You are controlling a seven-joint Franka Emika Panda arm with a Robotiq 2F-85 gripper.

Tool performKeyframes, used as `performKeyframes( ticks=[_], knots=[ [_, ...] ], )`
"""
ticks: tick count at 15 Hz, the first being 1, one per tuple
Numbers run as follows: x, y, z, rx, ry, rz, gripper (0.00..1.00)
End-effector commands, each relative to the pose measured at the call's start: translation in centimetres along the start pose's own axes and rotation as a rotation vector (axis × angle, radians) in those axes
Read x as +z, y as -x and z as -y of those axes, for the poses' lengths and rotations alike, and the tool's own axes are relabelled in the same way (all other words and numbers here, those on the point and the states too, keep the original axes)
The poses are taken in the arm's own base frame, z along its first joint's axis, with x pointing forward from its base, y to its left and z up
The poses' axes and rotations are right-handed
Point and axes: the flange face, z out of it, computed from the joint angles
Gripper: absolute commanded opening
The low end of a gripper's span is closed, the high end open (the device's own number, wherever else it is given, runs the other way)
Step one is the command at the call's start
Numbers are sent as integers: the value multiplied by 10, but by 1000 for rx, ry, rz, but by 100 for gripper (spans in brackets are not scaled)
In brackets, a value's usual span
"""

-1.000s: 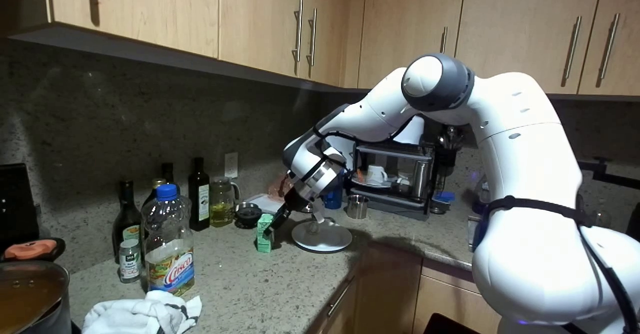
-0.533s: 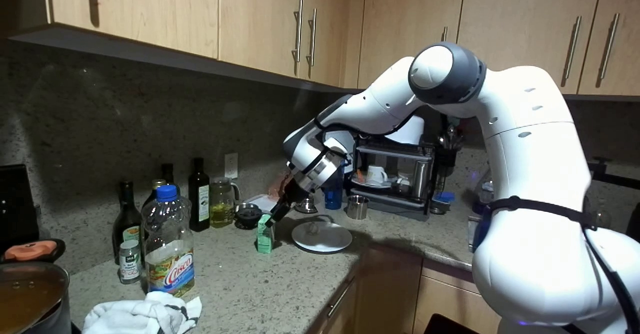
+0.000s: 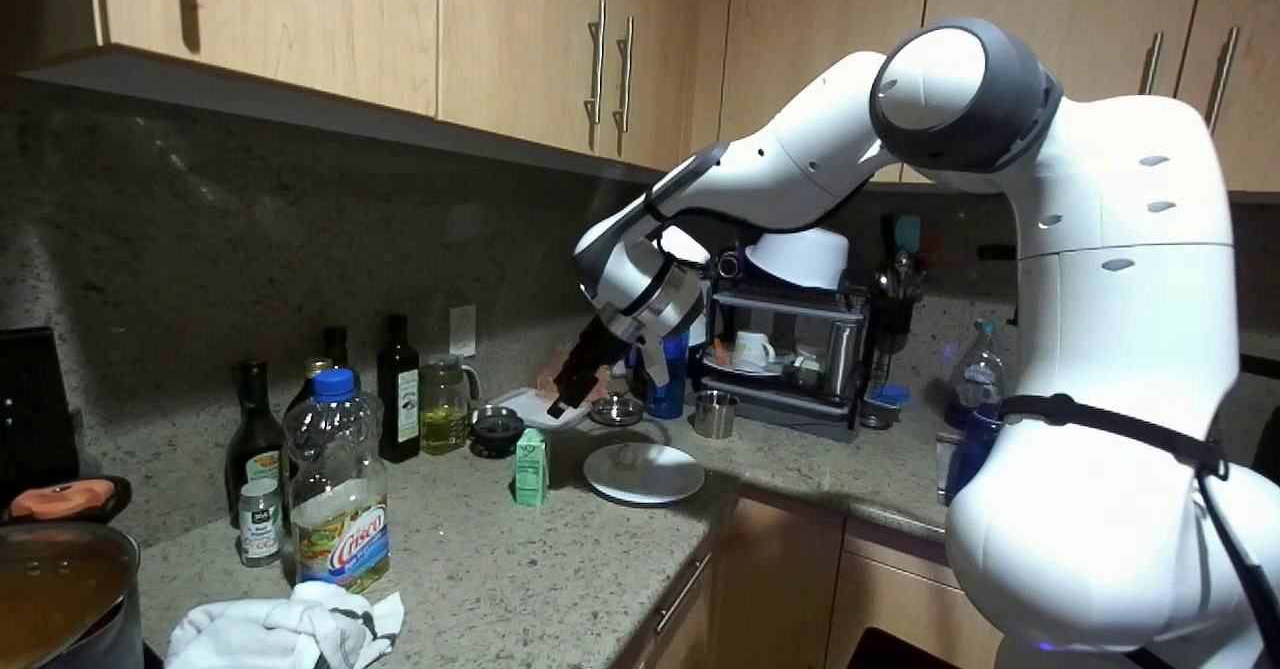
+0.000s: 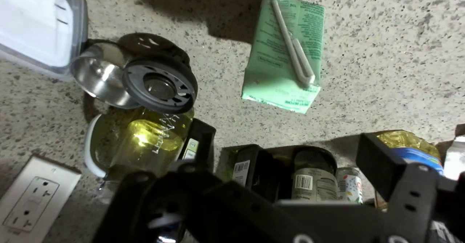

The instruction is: Pick the green box from the plate and put it on the counter

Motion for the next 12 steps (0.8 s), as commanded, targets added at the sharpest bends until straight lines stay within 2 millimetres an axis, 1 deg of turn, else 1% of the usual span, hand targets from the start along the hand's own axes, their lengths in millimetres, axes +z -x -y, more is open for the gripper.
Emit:
performKeyframes(
  ticks=[1,7,9,10,11,12],
  knots=[
    [-32,-3,18,-33,67,59,100],
    [-59,6,31,-71,112,149,100],
    [-69,3,32,-96,138,163,100],
    [-75,-2,32,-114,155,151,100],
    [-57,3,23,-89,103,144,100],
    [-62,1,23,-94,114,143,100]
  ],
)
